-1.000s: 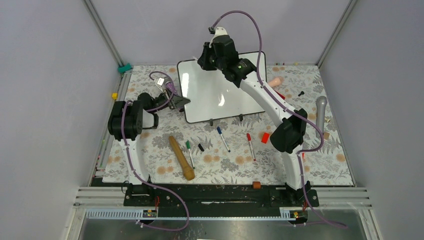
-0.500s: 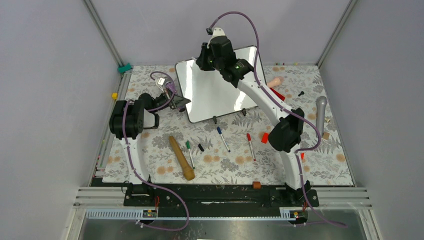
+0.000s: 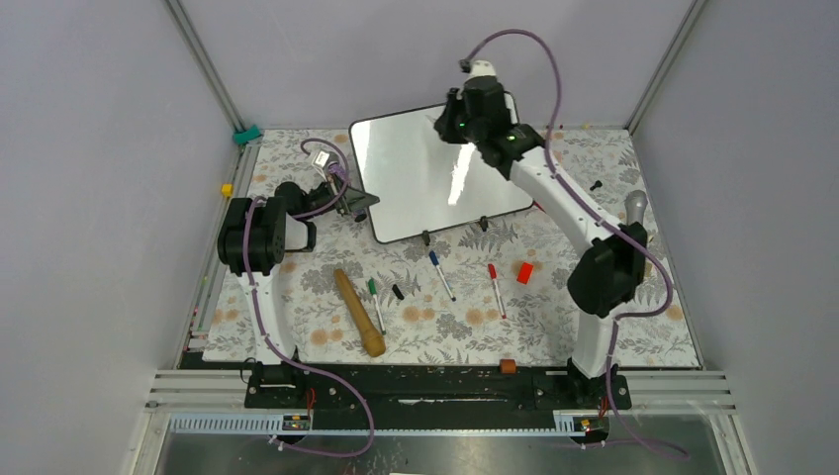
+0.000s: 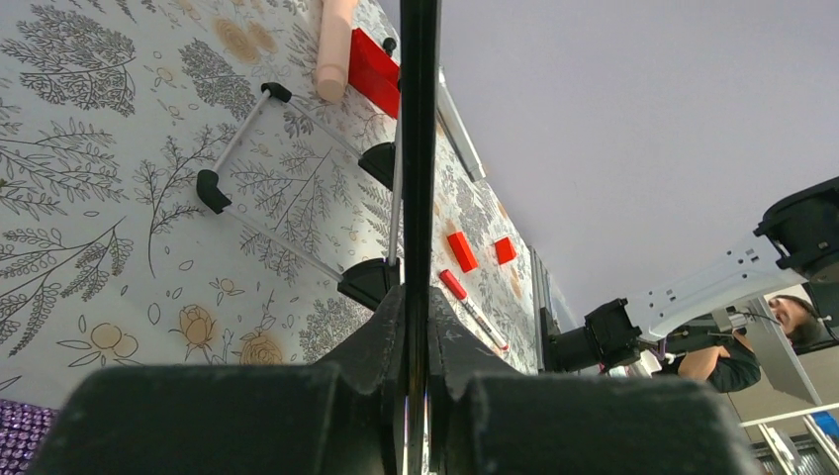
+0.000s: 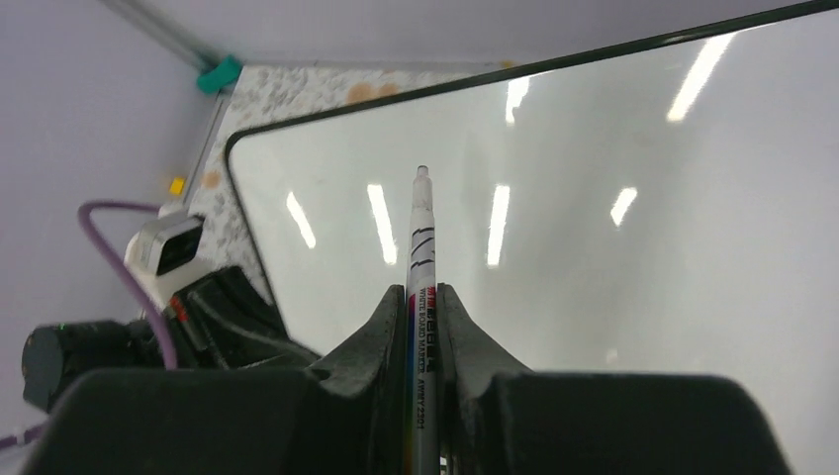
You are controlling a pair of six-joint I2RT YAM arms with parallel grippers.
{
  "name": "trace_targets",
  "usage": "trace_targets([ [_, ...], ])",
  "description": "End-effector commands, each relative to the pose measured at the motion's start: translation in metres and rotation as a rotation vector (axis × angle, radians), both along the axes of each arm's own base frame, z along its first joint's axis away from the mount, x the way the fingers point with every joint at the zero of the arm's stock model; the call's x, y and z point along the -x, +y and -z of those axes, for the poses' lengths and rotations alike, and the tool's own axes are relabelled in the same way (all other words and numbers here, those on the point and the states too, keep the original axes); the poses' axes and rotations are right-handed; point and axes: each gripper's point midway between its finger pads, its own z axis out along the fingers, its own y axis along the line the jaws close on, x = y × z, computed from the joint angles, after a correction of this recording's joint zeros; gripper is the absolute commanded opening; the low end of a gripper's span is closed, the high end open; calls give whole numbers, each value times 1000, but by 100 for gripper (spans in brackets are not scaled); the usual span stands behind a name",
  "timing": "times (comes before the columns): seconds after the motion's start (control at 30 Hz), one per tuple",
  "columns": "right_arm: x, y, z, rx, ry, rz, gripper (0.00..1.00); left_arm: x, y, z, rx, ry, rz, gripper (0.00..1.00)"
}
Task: Write a sentence on the whiteboard
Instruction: Move the whiteboard to the center of the board.
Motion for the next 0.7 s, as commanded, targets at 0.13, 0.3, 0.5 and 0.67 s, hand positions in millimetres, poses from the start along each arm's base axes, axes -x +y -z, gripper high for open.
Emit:
trace_targets([
  [0.13,-41,-142,-41,-248,-48,238,0,13,-11,-5,-21,-60,106,0],
  [0.3,-75,-199,-11,-376,28,403,0,18,-19,-4,-23,-64,136,0],
  [0.5,-130,-233,37,-544,108,638,0,21,-23,-3,-34,-84,164,0],
  [0.67,-154,-256,67,-607,127,817,0,25,-25,-2,-46,-109,189,0],
])
